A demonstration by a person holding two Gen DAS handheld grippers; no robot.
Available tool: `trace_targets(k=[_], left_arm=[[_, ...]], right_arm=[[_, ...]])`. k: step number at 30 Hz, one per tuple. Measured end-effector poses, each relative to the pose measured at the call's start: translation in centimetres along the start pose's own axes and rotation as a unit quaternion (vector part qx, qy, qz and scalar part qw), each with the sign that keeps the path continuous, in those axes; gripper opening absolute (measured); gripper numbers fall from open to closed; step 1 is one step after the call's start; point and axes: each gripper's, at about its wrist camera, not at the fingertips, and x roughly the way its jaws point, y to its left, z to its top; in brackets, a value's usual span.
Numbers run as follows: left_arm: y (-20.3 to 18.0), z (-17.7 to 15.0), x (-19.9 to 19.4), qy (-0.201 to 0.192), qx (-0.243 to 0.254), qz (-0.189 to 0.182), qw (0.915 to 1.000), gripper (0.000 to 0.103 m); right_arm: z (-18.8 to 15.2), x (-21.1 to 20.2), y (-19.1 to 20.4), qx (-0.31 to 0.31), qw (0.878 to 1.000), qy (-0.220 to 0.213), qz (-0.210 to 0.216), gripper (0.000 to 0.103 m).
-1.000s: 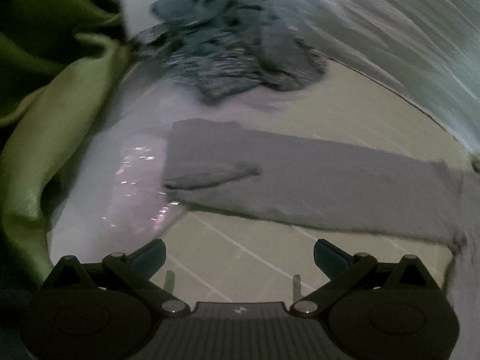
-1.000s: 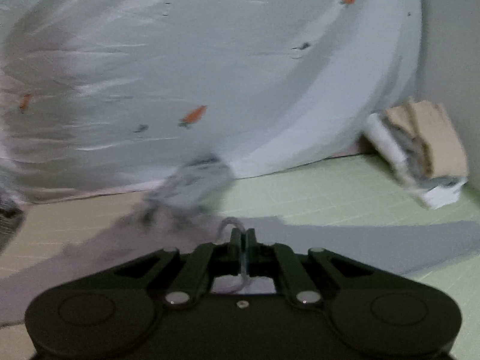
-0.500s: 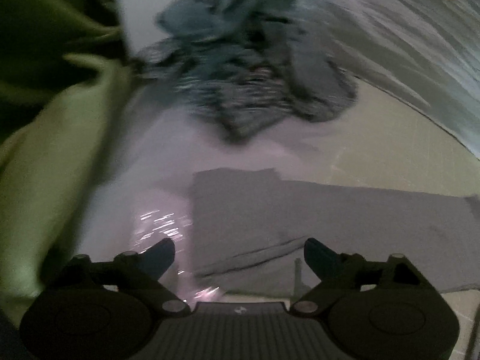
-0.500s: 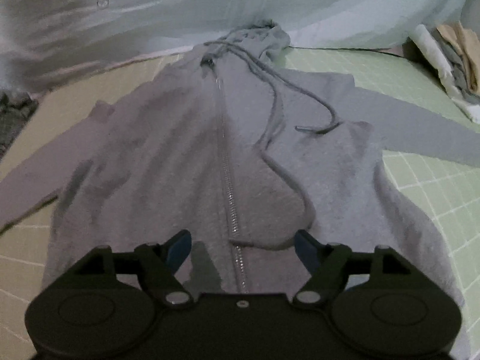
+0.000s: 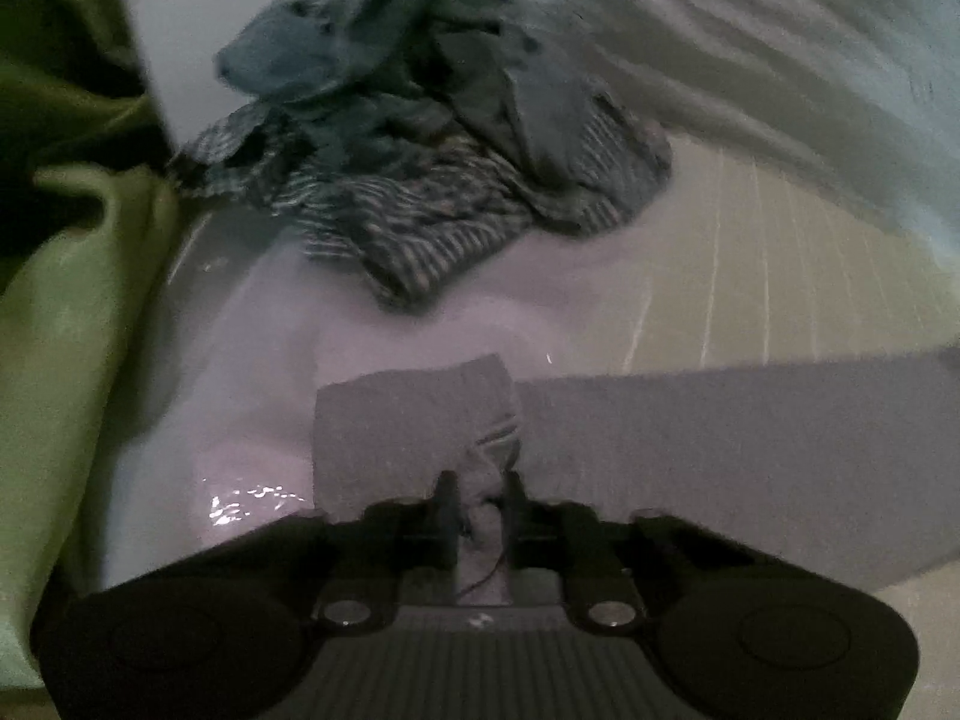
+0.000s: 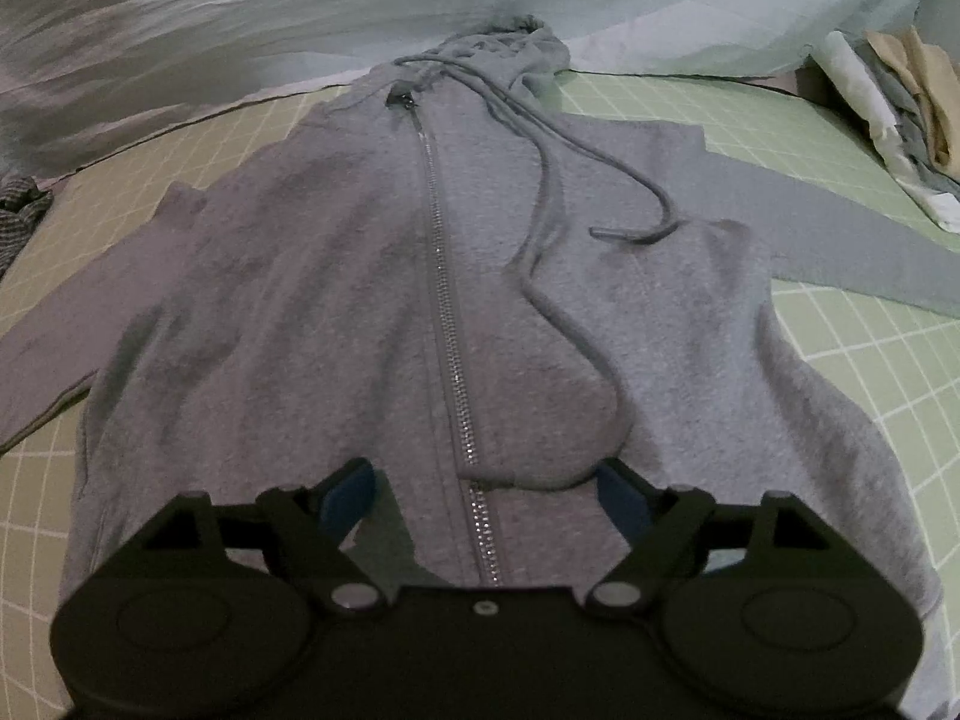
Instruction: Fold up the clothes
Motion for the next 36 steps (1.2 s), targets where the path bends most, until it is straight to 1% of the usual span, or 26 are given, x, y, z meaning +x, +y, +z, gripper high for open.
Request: trace_targets(k=[1, 2, 5, 7, 8, 9, 10, 11, 13, 20, 22, 23, 25, 26, 27, 28, 29, 31, 34, 35, 36], left_arm=[[0.7, 0.2, -0.3, -0.005, -0.015, 0.0, 0.9999, 0.015], [1.6, 0.3, -0.8, -0.013, -0.028, 0.009, 0.9995, 0.015], [4.4, 0.2, -2.6, -0.038, -0.064, 0.052, 0.9959, 0.015], [6.5, -0.2, -3.4, -0.046, -0.09, 0.09, 0.9909, 0.014], [7.5, -0.5, -3.6, -0.044, -0.103, 0.11, 0.9876, 0.014], [8.6, -1.0, -3.6, -0.035, -0.119, 0.122, 0.9847, 0.015], [9.8, -1.5, -3.5, -0.022, -0.141, 0.125, 0.9818, 0.015], [10.8, -2.1, -3.3, -0.008, -0.164, 0.126, 0.9782, 0.015], [11.9, -3.2, -3.3, 0.012, -0.189, 0.126, 0.9739, 0.017], [12.1, -5.6, -4.1, 0.02, -0.218, 0.093, 0.9713, 0.017], [12.2, -5.8, -4.2, 0.02, -0.228, 0.086, 0.9697, 0.019], [12.2, -5.8, -4.3, 0.02, -0.233, 0.08, 0.9689, 0.022], [12.2, -5.9, -4.7, 0.018, -0.242, 0.069, 0.9677, 0.037], [12.2, -5.9, -4.9, 0.017, -0.246, 0.063, 0.967, 0.041], [12.1, -6.0, -5.0, 0.016, -0.249, 0.058, 0.9666, 0.05], [12.0, -6.0, -5.1, 0.014, -0.251, 0.052, 0.9664, 0.056], [11.9, -6.0, -5.0, 0.013, -0.25, 0.05, 0.9668, 0.056], [11.6, -6.0, -4.8, 0.014, -0.245, 0.049, 0.9682, 0.056], [11.2, -6.1, -4.4, 0.017, -0.237, 0.049, 0.9701, 0.054], [11.2, -6.1, -4.3, 0.02, -0.235, 0.051, 0.9704, 0.054], [11.2, -6.2, -4.2, 0.022, -0.234, 0.053, 0.9705, 0.05]], right_arm=[[0.0, 0.0, 0.0, 0.0, 1.0, -0.001, 0.0, 0.083], [-0.1, 0.0, 0.0, 0.001, 1.0, -0.001, 0.0, 0.083], [-0.2, -0.1, 0.0, 0.001, 1.0, -0.004, 0.0, 0.084], [-0.3, -0.1, 0.0, 0.001, 1.0, -0.005, 0.0, 0.084], [-0.4, -0.1, 0.0, 0.002, 1.0, -0.006, 0.0, 0.084], [-0.5, -0.1, 0.0, 0.002, 1.0, -0.007, 0.0, 0.084], [-0.5, -0.2, 0.0, 0.002, 1.0, -0.007, 0.0, 0.084], [-0.6, -0.2, 0.0, 0.002, 1.0, -0.008, 0.0, 0.084], [-0.7, -0.3, 0.0, 0.001, 1.0, -0.009, 0.001, 0.084], [-1.5, -1.0, -0.2, -0.007, 1.0, -0.006, 0.008, 0.085], [-1.8, -1.2, -0.3, -0.008, 1.0, -0.004, 0.01, 0.086], [-1.9, -1.3, -0.3, -0.009, 1.0, -0.003, 0.01, 0.086], [-2.2, -1.5, -0.5, -0.007, 1.0, -0.002, 0.011, 0.086], [-2.3, -1.6, -0.7, -0.004, 1.0, -0.003, 0.012, 0.086], [-2.4, -1.8, -0.8, -0.001, 1.0, -0.004, 0.011, 0.086], [-2.5, -1.9, -0.8, 0.0, 1.0, -0.007, 0.006, 0.087], [-2.7, -2.1, -0.8, 0.0, 1.0, -0.01, 0.0, 0.093], [-2.8, -2.2, -1.0, 0.0, 1.0, -0.011, -0.011, 0.098], [-3.1, -2.0, -1.4, 0.007, 1.0, -0.004, -0.015, 0.098], [-3.3, -1.9, -1.5, 0.012, 1.0, 0.002, -0.015, 0.1], [-3.5, -1.9, -1.6, 0.016, 1.0, 0.001, -0.013, 0.101]])
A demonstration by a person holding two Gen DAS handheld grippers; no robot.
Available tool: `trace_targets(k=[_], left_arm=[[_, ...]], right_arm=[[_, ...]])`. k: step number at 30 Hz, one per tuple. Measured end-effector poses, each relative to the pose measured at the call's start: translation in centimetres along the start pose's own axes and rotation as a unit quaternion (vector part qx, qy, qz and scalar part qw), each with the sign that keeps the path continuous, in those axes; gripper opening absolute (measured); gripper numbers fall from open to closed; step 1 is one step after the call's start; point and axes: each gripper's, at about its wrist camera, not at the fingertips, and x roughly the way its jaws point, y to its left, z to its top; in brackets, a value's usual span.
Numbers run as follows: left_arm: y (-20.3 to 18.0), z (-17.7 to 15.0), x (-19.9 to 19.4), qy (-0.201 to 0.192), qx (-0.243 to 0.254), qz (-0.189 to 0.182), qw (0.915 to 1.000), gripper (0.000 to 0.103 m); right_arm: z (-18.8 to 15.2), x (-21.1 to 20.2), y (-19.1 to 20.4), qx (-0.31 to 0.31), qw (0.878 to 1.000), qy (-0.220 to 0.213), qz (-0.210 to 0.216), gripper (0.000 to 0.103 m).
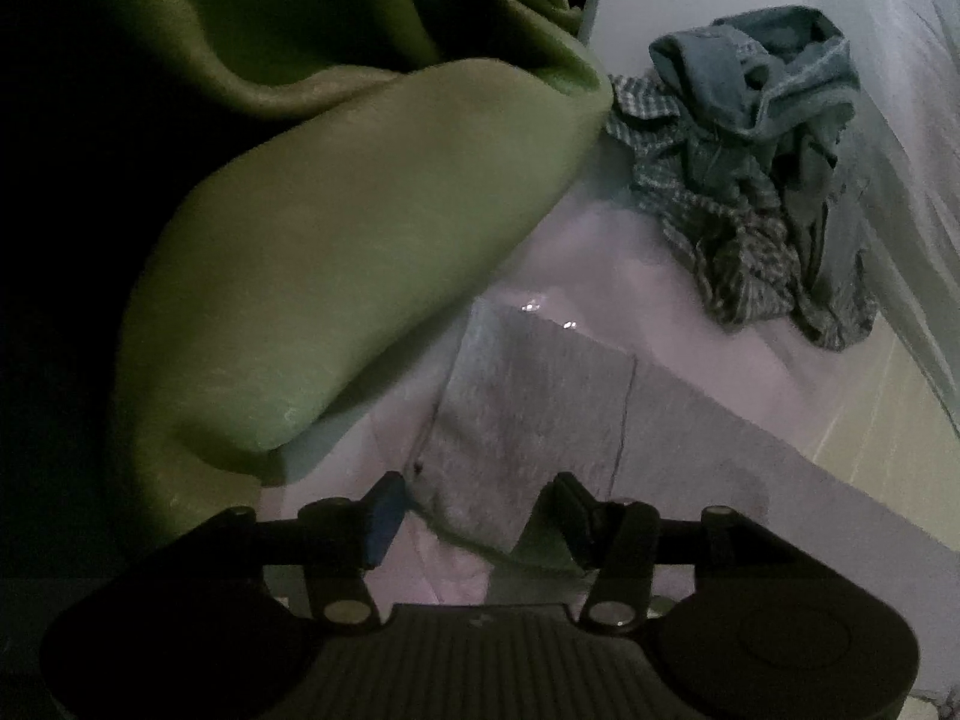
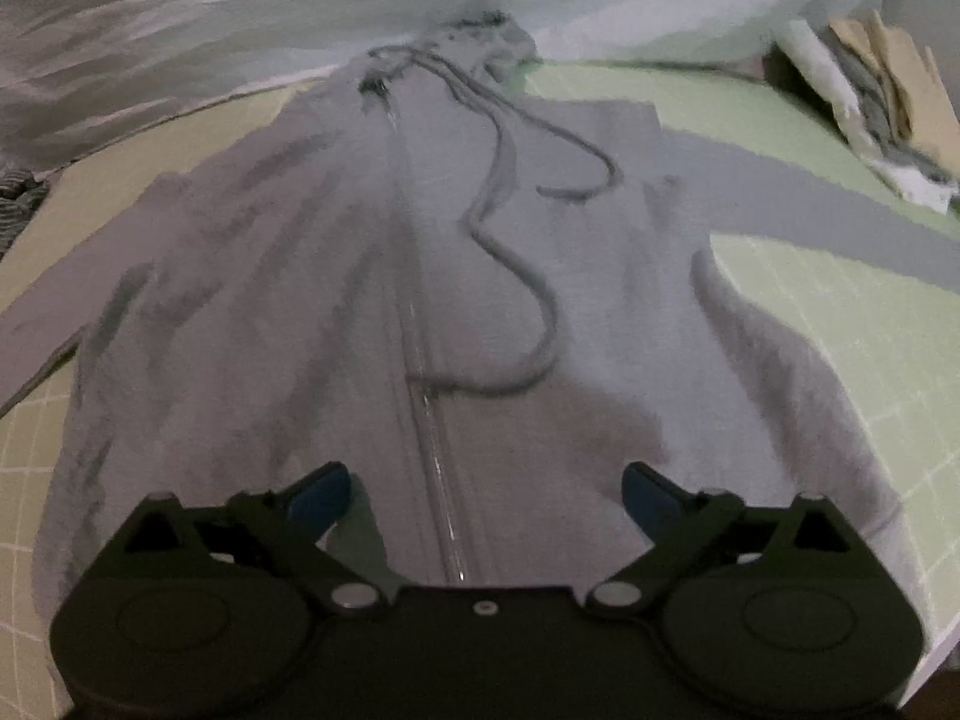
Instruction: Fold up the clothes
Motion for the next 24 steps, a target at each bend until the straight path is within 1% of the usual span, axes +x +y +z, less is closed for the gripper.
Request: trace_targets(k=[1, 2, 3, 4, 5, 6, 7, 9, 11, 14, 18, 21, 23, 24], left_arm=[[0.0, -0.1, 0.0, 0.0, 0.002, 0.003, 1.0, 0.045], [0.0, -0.1, -0.1, -0.002, 0.004, 0.007, 1.0, 0.043], [-0.1, -0.1, -0.3, -0.005, 0.004, 0.01, 0.9999, 0.034], [-0.3, 0.0, -0.5, -0.01, 0.007, 0.013, 0.9998, 0.02], [-0.5, 0.0, -0.8, -0.015, 0.011, 0.016, 0.9997, 0.014], [-0.7, 0.1, -1.0, -0.019, 0.016, 0.019, 0.9995, 0.009], [-0.8, 0.2, -1.3, -0.024, 0.017, 0.017, 0.9994, 0.007], [-1.1, 0.2, -2.0, -0.033, 0.016, 0.004, 0.9993, 0.0], [-1.9, 0.2, -2.5, -0.041, 0.025, -0.01, 0.9988, 0.0], [-3.8, 0.0, -3.4, -0.056, 0.051, -0.025, 0.9969, 0.0], [-7.3, -0.9, -4.6, -0.062, 0.086, -0.055, 0.9929, 0.0], [-10.3, -2.4, -5.4, -0.058, 0.11, -0.081, 0.9889, 0.0], [-12.3, -3.5, -5.7, -0.058, 0.137, -0.083, 0.9854, 0.0], [-12.8, -3.8, -5.8, -0.057, 0.141, -0.085, 0.9847, 0.004]], right_arm=[[-0.1, -0.1, -0.1, 0.0, 1.0, -0.001, 0.0, 0.101], [-0.2, -0.2, -0.2, -0.002, 1.0, -0.001, 0.0, 0.101], [-0.3, -0.3, -0.2, -0.001, 1.0, -0.002, 0.0, 0.101], [-0.4, -0.4, -0.3, -0.001, 1.0, -0.002, 0.0, 0.101], [-0.4, -0.4, -0.4, 0.0, 1.0, -0.003, 0.0, 0.101], [-0.5, -0.5, -0.4, 0.001, 1.0, -0.003, 0.0, 0.101], [-0.6, -0.7, -0.6, 0.003, 1.0, -0.006, 0.0, 0.101], [-0.6, -1.0, -1.1, 0.009, 1.0, -0.016, -0.004, 0.101], [-0.6, -1.6, -1.8, 0.023, 0.999, -0.032, -0.009, 0.101], [-0.4, -2.1, -3.5, 0.044, 0.998, -0.045, -0.017, 0.101], [-0.6, -2.3, -5.4, 0.055, 0.997, -0.047, -0.021, 0.101], [-0.5, -2.0, -6.7, 0.056, 0.997, -0.042, -0.018, 0.101], [-0.3, -2.0, -7.6, 0.055, 0.998, -0.04, -0.015, 0.101], [-0.2, -2.0, -8.0, 0.054, 0.998, -0.04, -0.013, 0.101]])
